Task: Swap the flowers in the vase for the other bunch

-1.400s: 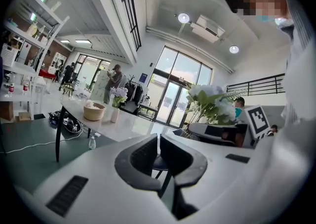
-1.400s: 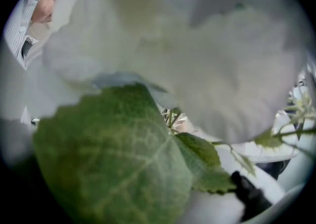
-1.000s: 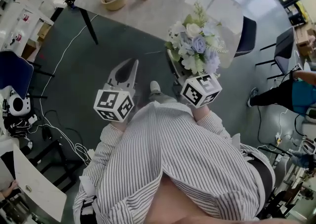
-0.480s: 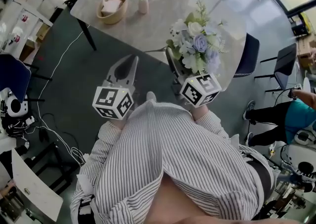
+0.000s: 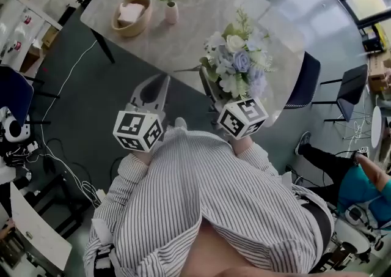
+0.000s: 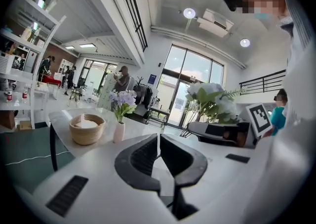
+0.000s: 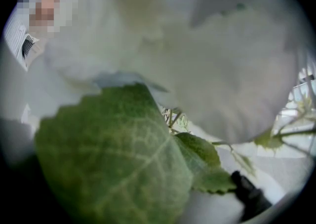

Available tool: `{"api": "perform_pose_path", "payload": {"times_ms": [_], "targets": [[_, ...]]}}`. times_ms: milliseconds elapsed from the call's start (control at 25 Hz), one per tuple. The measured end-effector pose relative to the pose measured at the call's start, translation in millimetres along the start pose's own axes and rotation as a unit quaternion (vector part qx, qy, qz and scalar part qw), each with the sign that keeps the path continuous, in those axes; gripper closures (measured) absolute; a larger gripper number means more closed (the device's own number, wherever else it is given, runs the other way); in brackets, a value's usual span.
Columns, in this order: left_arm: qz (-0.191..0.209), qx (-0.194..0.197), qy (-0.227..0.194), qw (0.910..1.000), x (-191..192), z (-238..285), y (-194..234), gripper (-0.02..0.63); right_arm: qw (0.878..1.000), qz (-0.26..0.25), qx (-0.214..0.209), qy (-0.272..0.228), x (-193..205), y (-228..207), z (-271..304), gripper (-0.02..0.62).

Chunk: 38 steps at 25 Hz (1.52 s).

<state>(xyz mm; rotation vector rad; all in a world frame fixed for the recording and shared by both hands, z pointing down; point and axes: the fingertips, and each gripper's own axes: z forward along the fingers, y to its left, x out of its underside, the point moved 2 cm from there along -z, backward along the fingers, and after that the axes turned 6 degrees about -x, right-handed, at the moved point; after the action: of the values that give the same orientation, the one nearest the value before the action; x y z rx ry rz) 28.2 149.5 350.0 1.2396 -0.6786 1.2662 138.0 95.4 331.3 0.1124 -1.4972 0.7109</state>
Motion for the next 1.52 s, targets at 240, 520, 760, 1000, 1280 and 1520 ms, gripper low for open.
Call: {"api": "perform_pose_path", "payload": {"times_ms": [240,520,760,1000,1280,1520], "targets": [[-0.001,0.003,0.011,0.9999,2.5,11.3,-0.1,0.580,1.000,0.017,0.000,0.001,0.3,-15.0,5.1,0.565],[0.004,0.005,0.017,0.9998,-4.4,28.0,11.6,0.580,1.000,0.017,0.008,0.005,-1.0,-25.0,18.5,0.565],[0.004,0.018,0.010,0.9998,-31.0,59.5,37.6,0.580,1.000,0.011,0.025,0.001,-18.2,-42.8,49.9,0.565],[0.005,0.034,0.009,0.9994,-38.4,83.5,59.4,0.580,0.999,0.006,0.045,-0.014,-20.5,-59.4,68.9,0.565],[0.019,0.050,0.013,0.9985,-74.3,129.7,96.2,0.580,0.997,0.005,0.072,-0.024,-41.6,-81.8,111.6,0.565],[0.014,0.085,0.027,0.9959,-85.7,158.3,107.3,0.580,0.994,0.009,0.101,-0.038,-52.2,-98.1,126.1,0.565]]}}
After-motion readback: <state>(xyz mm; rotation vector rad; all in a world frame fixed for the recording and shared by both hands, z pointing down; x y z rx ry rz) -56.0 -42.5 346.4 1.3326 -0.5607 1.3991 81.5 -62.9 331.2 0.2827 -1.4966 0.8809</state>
